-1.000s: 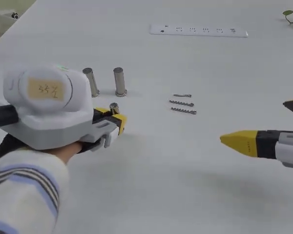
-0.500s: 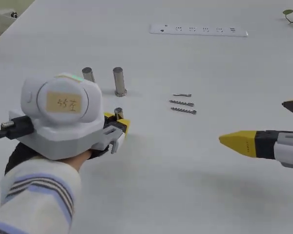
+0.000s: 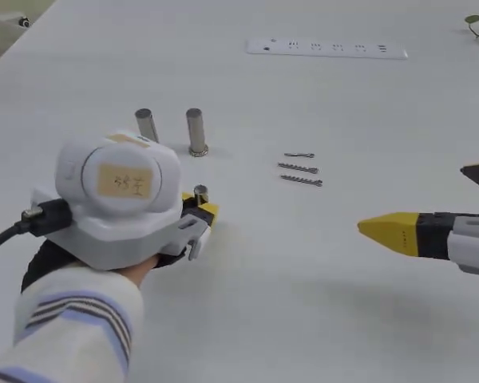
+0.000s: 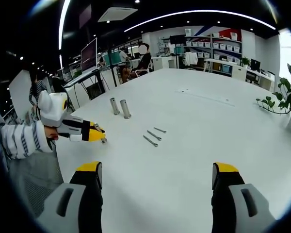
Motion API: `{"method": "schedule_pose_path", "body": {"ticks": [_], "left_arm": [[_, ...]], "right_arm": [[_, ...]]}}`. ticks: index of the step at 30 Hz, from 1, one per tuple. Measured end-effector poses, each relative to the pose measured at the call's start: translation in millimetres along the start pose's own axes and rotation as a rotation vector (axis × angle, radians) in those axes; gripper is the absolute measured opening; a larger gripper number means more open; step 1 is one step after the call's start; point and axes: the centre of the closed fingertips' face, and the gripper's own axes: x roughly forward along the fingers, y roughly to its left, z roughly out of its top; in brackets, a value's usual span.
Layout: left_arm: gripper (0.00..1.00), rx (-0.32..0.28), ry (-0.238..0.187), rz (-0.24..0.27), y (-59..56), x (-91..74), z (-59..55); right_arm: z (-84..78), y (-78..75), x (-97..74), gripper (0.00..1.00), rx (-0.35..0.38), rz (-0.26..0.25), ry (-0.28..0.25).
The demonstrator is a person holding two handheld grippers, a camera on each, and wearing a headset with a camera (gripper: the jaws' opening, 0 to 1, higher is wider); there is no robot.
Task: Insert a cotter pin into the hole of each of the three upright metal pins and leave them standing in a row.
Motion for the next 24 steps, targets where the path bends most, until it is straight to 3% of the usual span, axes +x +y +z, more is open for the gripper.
{"method": "schedule_pose_path", "body": {"ticks": [7, 12, 21, 24], "left_arm": [[0.05, 0.014, -0.01, 0.009, 1.4, -0.2, -0.3], [0.06, -0.069, -0.019, 0.018, 3.7, 1.4, -0.1], [0.06, -0.03, 0.015, 0.025, 2.0, -0.4, -4.3], [0.12, -0.038, 0.021, 0.017, 1.2, -1.2, -5.1]], "right_arm": [[1.7, 1.3, 0.0, 0.93, -0.003, 0.003, -0.006], [3.2, 3.0, -1.3, 0.93, 0.002, 0.001, -0.013], [4.2, 1.1, -1.2, 0.93, 0.006, 0.0, -0.018], [4.6, 1.4, -0.8, 0.93, 0.008, 0.003, -0.02]]}}
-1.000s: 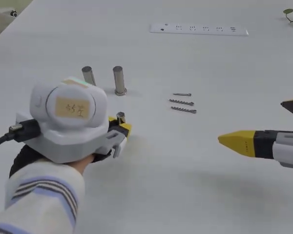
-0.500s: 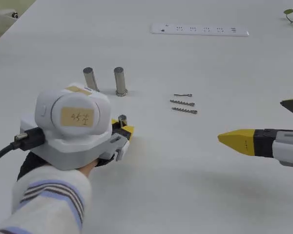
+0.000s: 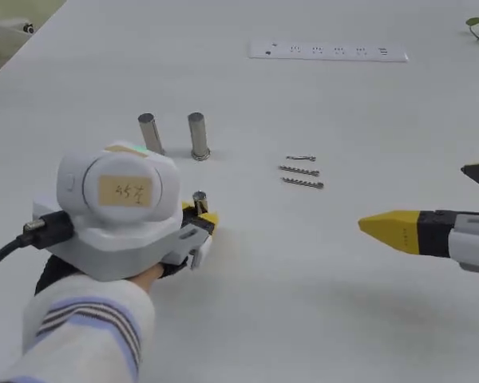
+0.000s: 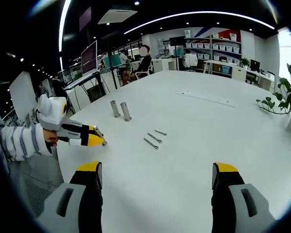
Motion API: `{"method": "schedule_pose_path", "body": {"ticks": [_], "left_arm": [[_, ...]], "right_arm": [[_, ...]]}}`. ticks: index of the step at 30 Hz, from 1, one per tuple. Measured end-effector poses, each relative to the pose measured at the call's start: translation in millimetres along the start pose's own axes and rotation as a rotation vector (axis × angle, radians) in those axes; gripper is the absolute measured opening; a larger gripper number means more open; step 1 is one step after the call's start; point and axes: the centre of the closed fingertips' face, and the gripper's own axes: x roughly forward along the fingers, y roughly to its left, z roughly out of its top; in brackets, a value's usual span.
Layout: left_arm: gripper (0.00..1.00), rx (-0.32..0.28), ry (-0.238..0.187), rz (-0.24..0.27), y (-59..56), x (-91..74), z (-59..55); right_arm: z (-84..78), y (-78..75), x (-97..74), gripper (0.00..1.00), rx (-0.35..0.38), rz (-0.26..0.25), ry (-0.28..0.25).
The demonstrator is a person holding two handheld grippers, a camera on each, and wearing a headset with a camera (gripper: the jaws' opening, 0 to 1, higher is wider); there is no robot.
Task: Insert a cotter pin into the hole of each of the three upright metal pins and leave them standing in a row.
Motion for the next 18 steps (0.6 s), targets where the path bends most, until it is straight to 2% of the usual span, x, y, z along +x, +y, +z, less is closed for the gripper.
{"method": "schedule_pose_path", "body": {"ticks": [2, 5, 8, 11, 15, 16, 18], "left_arm": [[0.17, 0.003, -0.003, -0.003, 0.8, -1.6, 1.2], [0.2, 0.035, -0.011, -0.019, 1.1, -6.7, 6.1], [0.28, 0.067, -0.039, -0.075, -3.2, -15.6, 12.9], [0.41, 0.093, -0.082, -0.104, -3.6, -26.1, 20.9], [0.59, 0.103, -0.102, -0.156, -2.8, -36.7, 23.3], [0.63, 0.158, -0.105, -0.199, -6.7, -40.2, 23.7], [0.71, 0.211, -0.119, -0.213, -7.4, -45.0, 26.1]], "right_arm": [[0.7, 1.4, 0.4, 0.93, -0.002, 0.002, 0.0], [2.2, 2.5, 0.5, 0.93, -0.003, 0.004, -0.004], [2.6, 2.7, 0.1, 0.93, -0.007, 0.004, -0.002], [2.6, 2.7, -0.5, 0.93, -0.006, 0.003, -0.003], [1.5, 1.6, -0.7, 0.92, -0.009, 0.003, 0.003], [1.1, 1.3, -0.9, 0.92, -0.009, 0.002, 0.005], [0.8, 0.9, -1.1, 0.92, -0.009, 0.001, 0.006]]}}
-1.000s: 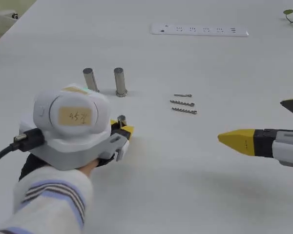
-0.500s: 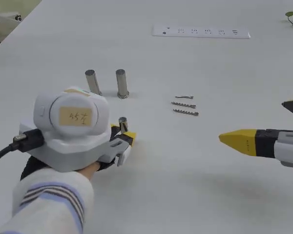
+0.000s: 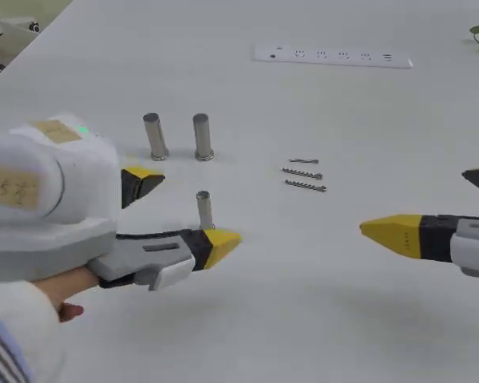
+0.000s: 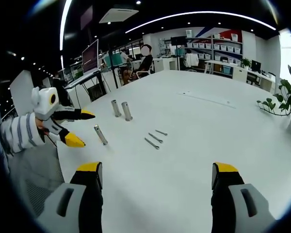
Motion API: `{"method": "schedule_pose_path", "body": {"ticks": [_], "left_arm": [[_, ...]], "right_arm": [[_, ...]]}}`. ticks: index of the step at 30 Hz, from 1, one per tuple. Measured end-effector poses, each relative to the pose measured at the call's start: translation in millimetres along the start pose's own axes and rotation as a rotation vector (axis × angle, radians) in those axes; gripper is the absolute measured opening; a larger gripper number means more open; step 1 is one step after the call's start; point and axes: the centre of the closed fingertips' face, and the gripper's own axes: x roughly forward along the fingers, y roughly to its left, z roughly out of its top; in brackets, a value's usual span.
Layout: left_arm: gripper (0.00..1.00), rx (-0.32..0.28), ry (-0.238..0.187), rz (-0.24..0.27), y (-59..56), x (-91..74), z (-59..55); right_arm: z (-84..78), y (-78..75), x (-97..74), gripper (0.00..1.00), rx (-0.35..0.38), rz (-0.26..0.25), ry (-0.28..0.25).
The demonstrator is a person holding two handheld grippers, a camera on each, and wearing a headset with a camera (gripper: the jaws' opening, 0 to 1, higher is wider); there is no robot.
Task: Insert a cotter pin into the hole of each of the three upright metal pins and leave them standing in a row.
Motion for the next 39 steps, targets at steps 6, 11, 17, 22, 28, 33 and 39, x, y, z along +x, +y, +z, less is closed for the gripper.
{"method": "schedule_pose_path", "body": {"ticks": [6, 11, 17, 22, 28, 33, 39], "left_arm": [[0.92, -0.037, -0.106, -0.102, -7.6, -12.6, 16.6], [0.99, -0.093, -0.129, -0.111, -2.0, -14.7, 16.7], [0.99, -0.09, -0.098, -0.132, -1.1, -13.0, 3.5], [0.99, -0.092, -0.074, -0.14, -1.7, -11.5, -5.2], [0.99, -0.114, -0.079, -0.151, -3.9, -11.4, -9.3], [0.99, -0.137, -0.086, -0.149, -4.1, -11.1, -10.7], [0.99, -0.15, -0.097, -0.152, -6.2, -10.0, -9.4]], "right_arm": [[0.1, -2.0, 0.6, 0.92, 0.0, -0.005, 0.008], [0.0, -2.3, 1.2, 0.92, 0.0, -0.009, 0.015], [0.3, -4.1, 1.9, 0.91, -0.004, -0.014, 0.027], [1.6, -6.5, 6.1, 0.88, -0.029, -0.004, 0.056], [2.4, -10.9, 12.9, 0.84, -0.096, 0.016, 0.109], [5.6, -11.4, 21.4, 0.83, -0.199, 0.032, 0.145], [11.3, -8.3, 32.8, 0.78, -0.257, 0.071, 0.177]]}}
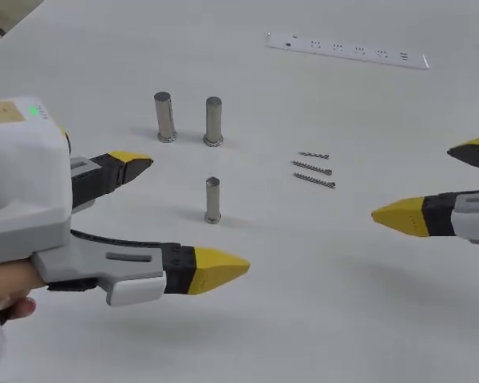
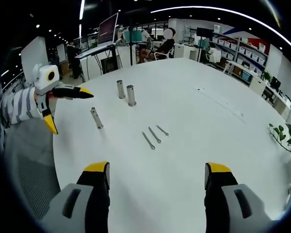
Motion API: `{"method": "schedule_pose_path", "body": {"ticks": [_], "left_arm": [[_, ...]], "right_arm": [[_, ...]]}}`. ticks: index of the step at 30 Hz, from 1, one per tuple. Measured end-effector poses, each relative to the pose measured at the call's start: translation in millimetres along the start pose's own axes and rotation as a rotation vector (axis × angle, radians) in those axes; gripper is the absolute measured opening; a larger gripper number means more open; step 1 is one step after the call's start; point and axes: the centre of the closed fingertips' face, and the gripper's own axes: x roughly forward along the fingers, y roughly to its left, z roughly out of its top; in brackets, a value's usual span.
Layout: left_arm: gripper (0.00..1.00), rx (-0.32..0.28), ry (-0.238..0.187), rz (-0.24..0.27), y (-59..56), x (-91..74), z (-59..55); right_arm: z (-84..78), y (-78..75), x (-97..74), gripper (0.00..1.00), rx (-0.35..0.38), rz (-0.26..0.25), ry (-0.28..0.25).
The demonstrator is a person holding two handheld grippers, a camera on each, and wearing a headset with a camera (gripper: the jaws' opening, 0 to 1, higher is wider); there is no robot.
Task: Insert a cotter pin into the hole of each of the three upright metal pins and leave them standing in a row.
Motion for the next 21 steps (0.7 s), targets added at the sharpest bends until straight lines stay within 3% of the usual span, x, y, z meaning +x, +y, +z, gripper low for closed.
{"method": "schedule_pose_path", "body": {"ticks": [7, 17, 21], "left_arm": [[0.99, -0.002, 0.001, -0.008, -3.0, 0.7, -1.2], [0.99, -0.017, 0.004, -0.009, -5.1, 1.3, -3.9], [0.99, -0.02, 0.001, -0.01, -6.0, 1.7, -3.5]], "right_arm": [[9.3, -4.6, 11.2, 0.73, -0.066, 0.024, 0.032], [31.3, -14.3, 26.4, 0.65, -0.122, 0.054, 0.04], [39.5, -11.6, 33.1, 0.59, -0.16, 0.077, 0.043]]}}
